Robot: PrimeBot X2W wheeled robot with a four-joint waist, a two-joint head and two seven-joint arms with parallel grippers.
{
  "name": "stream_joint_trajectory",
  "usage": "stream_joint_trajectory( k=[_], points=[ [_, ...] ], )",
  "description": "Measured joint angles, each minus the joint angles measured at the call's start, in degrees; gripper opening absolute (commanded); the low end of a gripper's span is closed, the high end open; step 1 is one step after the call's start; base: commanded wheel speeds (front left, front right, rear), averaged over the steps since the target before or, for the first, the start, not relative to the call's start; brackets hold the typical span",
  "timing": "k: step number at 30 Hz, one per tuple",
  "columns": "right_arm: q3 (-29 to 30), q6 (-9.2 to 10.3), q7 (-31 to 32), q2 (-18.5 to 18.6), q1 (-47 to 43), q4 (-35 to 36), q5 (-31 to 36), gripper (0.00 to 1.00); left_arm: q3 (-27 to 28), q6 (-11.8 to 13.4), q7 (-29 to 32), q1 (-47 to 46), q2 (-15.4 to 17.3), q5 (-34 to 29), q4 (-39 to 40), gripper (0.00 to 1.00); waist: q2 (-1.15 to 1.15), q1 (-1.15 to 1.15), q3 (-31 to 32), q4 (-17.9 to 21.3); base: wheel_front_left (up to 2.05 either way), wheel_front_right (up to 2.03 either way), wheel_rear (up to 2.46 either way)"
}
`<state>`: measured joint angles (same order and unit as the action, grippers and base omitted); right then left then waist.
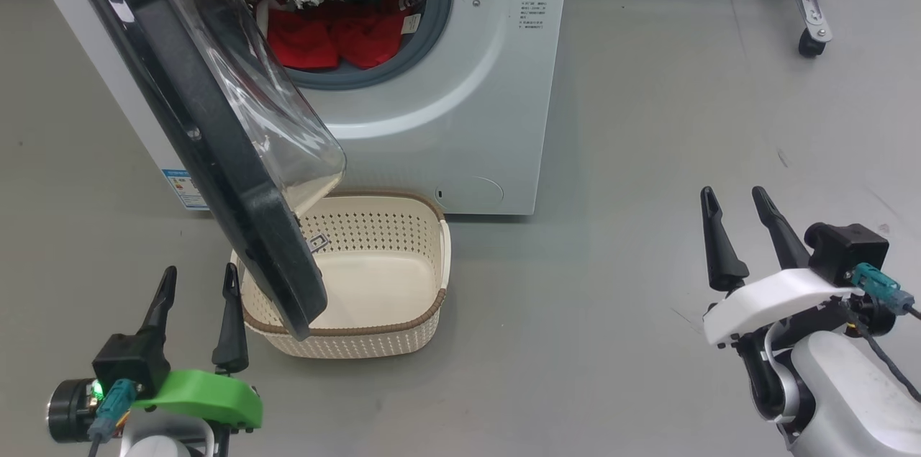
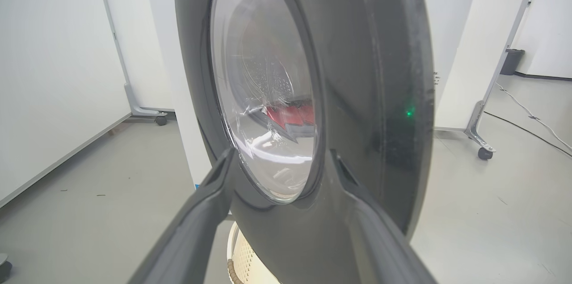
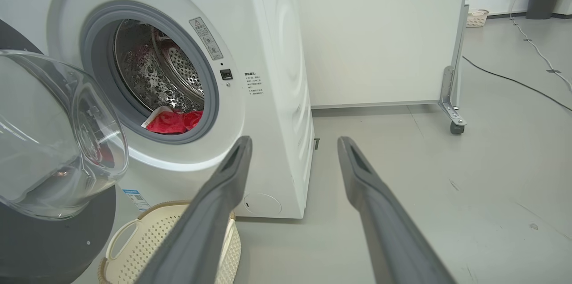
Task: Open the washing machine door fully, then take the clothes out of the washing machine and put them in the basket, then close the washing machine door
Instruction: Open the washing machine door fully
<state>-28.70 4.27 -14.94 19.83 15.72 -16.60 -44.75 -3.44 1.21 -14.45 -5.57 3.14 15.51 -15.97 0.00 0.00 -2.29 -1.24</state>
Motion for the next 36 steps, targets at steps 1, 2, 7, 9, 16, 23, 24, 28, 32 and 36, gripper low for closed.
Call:
stream_joint_trajectory(
  k=[1,2,7,9,16,23,24,28,32,36],
  points=[
    [0.26,0.00,0.00,-0.16,-0.61,0.26,0.52,1.00,-0.01,0.00,0.00,0.01,-0.03,-0.02,-0.01,1.00,0.00,0.00,0.01,0.02,0.00,0.00,0.00],
    [0.52,0.00,0.00,-0.26,-1.15,0.54,1.22,1.00,0.00,0.00,0.00,0.02,-0.04,-0.10,-0.02,1.00,0.00,0.00,0.03,0.03,0.00,0.00,0.00],
    [2.33,0.44,0.00,-1.41,-3.36,1.99,3.22,1.00,-0.03,-0.03,0.00,0.19,-0.09,-0.49,-0.03,1.00,0.00,0.00,0.17,0.03,0.00,0.00,0.00],
    [2.66,0.44,0.00,-1.85,-4.38,2.37,3.86,1.00,-0.05,-0.08,0.00,0.62,-0.11,-0.49,-0.04,1.00,0.00,0.00,0.22,0.00,0.00,0.00,0.00],
    [4.14,0.44,0.00,-3.12,-6.74,3.35,5.66,1.00,-0.03,-0.51,0.00,1.16,-0.23,-0.51,-0.15,1.00,0.00,0.00,0.25,-0.11,0.00,0.00,0.00],
    [5.41,0.34,0.00,-3.87,-8.12,4.42,7.60,1.00,0.01,-0.53,0.00,1.16,-0.27,-0.66,-0.21,1.00,0.00,0.00,0.30,-0.08,0.00,0.00,0.00],
    [5.73,0.32,0.00,-4.12,-8.63,4.58,8.27,1.00,0.01,-0.58,0.00,1.16,-0.30,-0.68,-0.24,1.00,0.00,0.00,0.34,-0.03,0.00,0.00,0.00],
    [6.09,-0.20,0.00,-4.54,-9.29,4.91,9.73,1.00,0.01,-0.85,0.00,1.19,-0.33,-0.67,-0.76,1.00,0.00,0.00,0.46,0.11,0.00,0.00,0.00],
    [6.53,-0.69,0.00,-4.85,-9.45,5.19,10.69,1.00,0.00,-1.03,0.00,1.25,-0.38,-0.68,-1.12,1.00,0.00,0.00,0.63,0.28,0.00,0.00,0.00],
    [7.05,-1.20,0.00,-5.43,-10.40,5.33,11.38,1.00,0.00,-1.03,0.00,1.26,-0.40,-0.68,-1.24,1.00,0.00,0.00,0.88,0.41,0.00,0.00,0.00]
  ],
)
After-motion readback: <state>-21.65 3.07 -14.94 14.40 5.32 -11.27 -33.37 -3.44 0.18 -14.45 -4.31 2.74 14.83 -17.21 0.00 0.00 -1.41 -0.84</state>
